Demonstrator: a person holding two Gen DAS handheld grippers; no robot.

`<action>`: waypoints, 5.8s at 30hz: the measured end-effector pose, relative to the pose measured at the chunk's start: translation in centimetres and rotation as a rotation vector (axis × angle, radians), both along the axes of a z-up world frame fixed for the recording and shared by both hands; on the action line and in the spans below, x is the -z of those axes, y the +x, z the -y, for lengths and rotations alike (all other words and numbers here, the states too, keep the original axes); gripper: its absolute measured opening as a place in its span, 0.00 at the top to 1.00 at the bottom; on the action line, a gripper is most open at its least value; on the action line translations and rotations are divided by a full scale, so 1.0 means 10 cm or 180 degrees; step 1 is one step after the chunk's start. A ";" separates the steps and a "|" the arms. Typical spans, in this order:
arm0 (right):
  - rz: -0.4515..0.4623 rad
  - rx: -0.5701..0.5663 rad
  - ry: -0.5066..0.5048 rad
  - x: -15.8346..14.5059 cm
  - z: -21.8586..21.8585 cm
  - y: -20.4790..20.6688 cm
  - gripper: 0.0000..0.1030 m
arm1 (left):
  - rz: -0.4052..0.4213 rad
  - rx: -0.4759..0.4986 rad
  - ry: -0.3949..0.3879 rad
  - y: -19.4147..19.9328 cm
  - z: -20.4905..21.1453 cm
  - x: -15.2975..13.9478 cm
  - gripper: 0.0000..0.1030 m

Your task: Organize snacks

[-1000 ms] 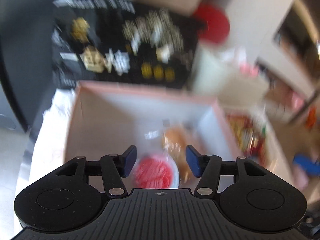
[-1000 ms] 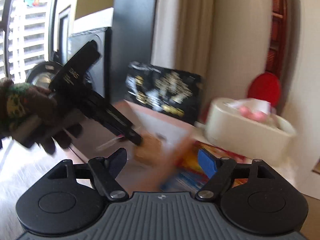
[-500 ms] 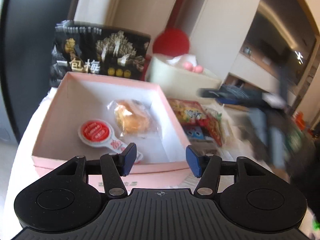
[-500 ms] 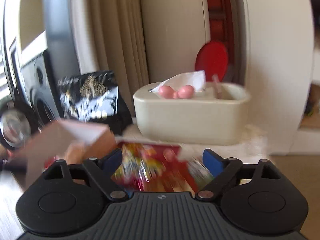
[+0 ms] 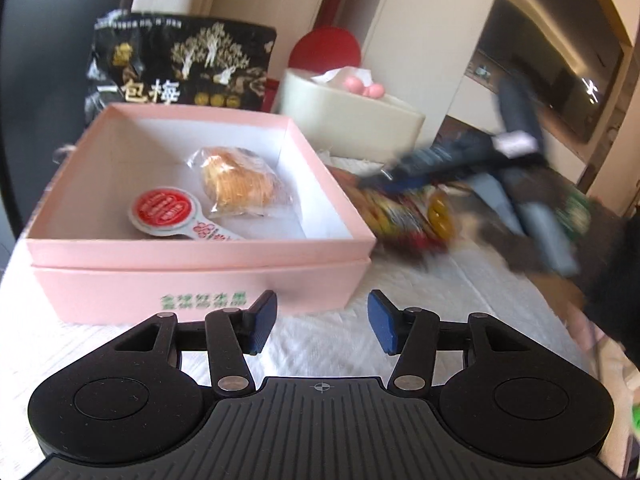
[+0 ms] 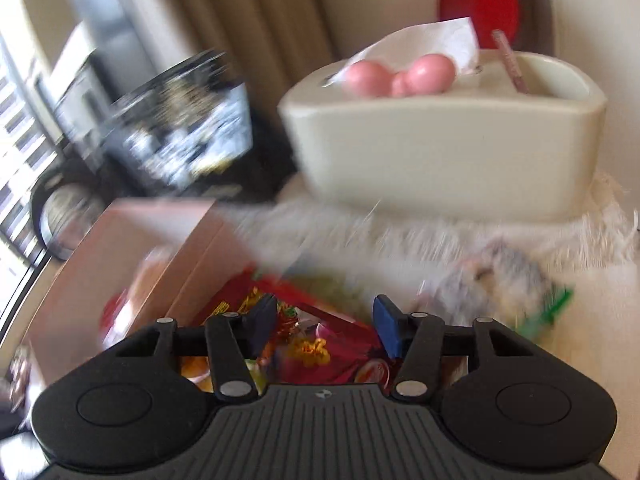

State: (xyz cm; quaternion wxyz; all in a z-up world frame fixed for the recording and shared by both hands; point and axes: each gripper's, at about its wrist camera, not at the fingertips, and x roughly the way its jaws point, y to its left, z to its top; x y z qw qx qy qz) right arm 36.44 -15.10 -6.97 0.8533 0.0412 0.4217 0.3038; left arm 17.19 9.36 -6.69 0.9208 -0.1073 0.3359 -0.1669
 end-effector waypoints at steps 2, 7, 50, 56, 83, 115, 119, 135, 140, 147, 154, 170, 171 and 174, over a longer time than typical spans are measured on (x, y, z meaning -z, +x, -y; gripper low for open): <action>0.0012 -0.0160 -0.0060 -0.02 0.03 -0.26 0.49 | -0.0028 0.0026 -0.0194 0.08 0.00 0.02 0.47; -0.0013 -0.0446 -0.0159 0.01 0.08 -0.90 0.49 | 0.0043 -0.0008 -0.0368 0.21 0.02 0.00 0.47; 0.0589 0.0711 -0.0143 0.25 0.95 -2.37 0.23 | 0.0056 0.0905 0.1197 -0.60 1.32 -0.03 0.26; 0.0595 0.0686 -0.0141 0.26 0.93 -2.37 0.21 | -0.0158 0.1191 0.1133 -0.45 1.37 0.15 0.12; 0.0537 0.0560 -0.0037 0.27 0.93 -2.36 0.08 | -0.0158 0.1237 0.1241 -0.42 1.30 0.25 0.03; 0.0631 -0.0387 -0.0079 -0.01 -0.60 -2.12 0.32 | 0.0313 -0.0335 0.0423 -1.53 -0.07 -0.24 0.59; 0.0589 -0.0385 -0.0301 0.07 -0.84 -1.96 0.50 | 0.0353 -0.0314 0.0401 -1.57 -0.11 -0.26 0.59; 0.0916 -0.0556 -0.0205 -0.67 0.01 -2.93 0.66 | 0.0624 0.0069 0.0385 -1.93 0.20 -0.55 0.63; 0.1146 -0.0399 0.0072 -1.03 0.27 -2.97 0.66 | 0.1052 -0.0003 0.0644 -1.73 0.19 -0.95 0.63; 0.1253 -0.0358 0.0133 -1.08 0.21 -2.88 0.66 | 0.1192 -0.0501 0.0496 -0.59 -0.18 -1.32 0.61; 0.1117 -0.0225 -0.0014 -0.88 0.13 -2.62 0.66 | 0.0437 -0.0914 -0.0331 0.72 -0.71 -0.78 0.61; 0.1038 -0.0191 0.0475 -1.26 -0.99 -1.08 0.37 | -0.0089 -0.1120 -0.0050 -0.36 -0.60 -0.47 0.63; 0.1069 -0.0199 0.0434 -1.30 -1.10 -0.99 0.35 | -0.0089 -0.1075 0.0029 -0.40 -0.52 -0.42 0.63; 0.1208 -0.0151 0.0233 -1.33 -1.17 -0.92 0.35 | -0.0157 -0.0810 0.0149 -0.46 -0.31 -0.24 0.63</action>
